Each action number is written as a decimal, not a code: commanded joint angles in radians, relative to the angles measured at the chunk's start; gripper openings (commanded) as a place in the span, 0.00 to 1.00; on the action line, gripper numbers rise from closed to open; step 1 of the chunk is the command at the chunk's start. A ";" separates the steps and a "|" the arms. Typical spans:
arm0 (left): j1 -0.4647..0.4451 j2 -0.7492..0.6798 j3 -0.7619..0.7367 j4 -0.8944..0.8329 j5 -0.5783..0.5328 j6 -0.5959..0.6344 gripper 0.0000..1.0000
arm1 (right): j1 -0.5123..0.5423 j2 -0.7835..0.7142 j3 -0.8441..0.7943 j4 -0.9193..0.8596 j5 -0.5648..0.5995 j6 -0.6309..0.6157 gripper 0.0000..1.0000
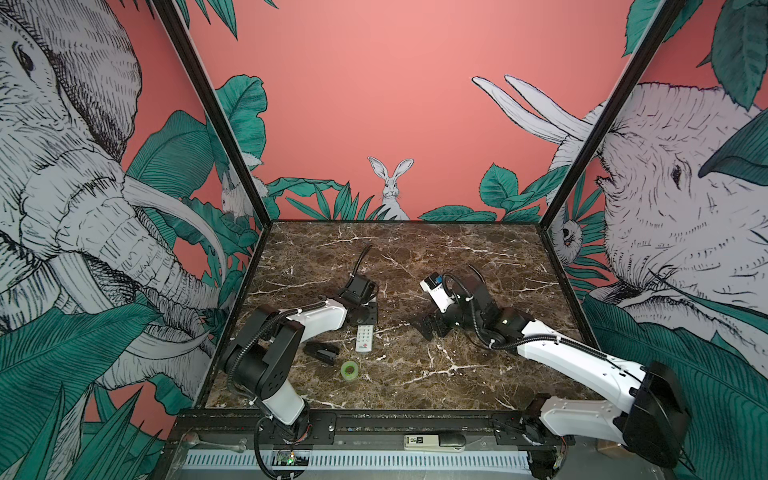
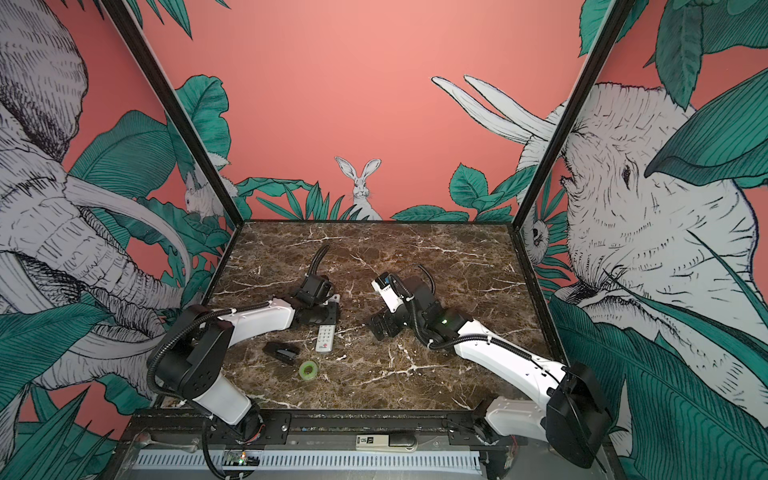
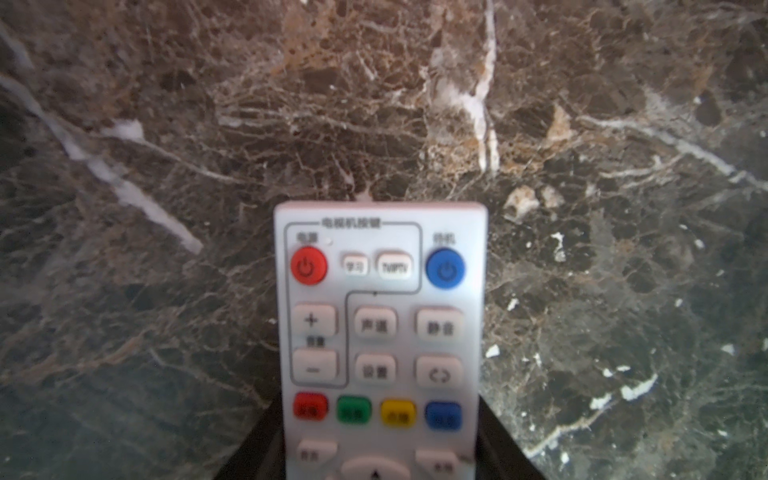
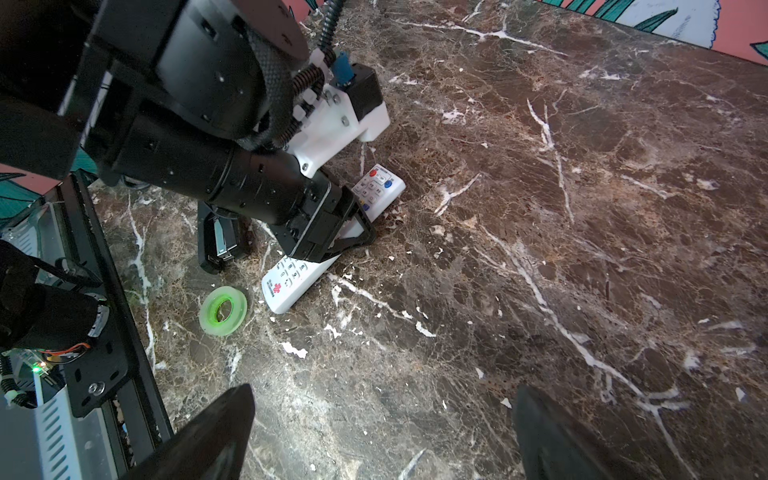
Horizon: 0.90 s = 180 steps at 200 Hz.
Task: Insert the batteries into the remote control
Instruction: 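Open the left gripper and release the white remote on the table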
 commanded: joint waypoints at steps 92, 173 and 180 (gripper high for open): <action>-0.007 0.022 -0.043 -0.020 -0.025 -0.021 0.25 | -0.003 -0.009 0.008 0.025 0.002 0.005 0.99; -0.007 -0.015 -0.047 -0.026 -0.026 -0.024 0.38 | -0.003 -0.018 0.013 0.008 0.017 0.008 0.99; -0.007 -0.019 -0.048 -0.027 -0.027 -0.024 0.39 | -0.002 -0.017 0.013 0.008 0.017 0.008 0.99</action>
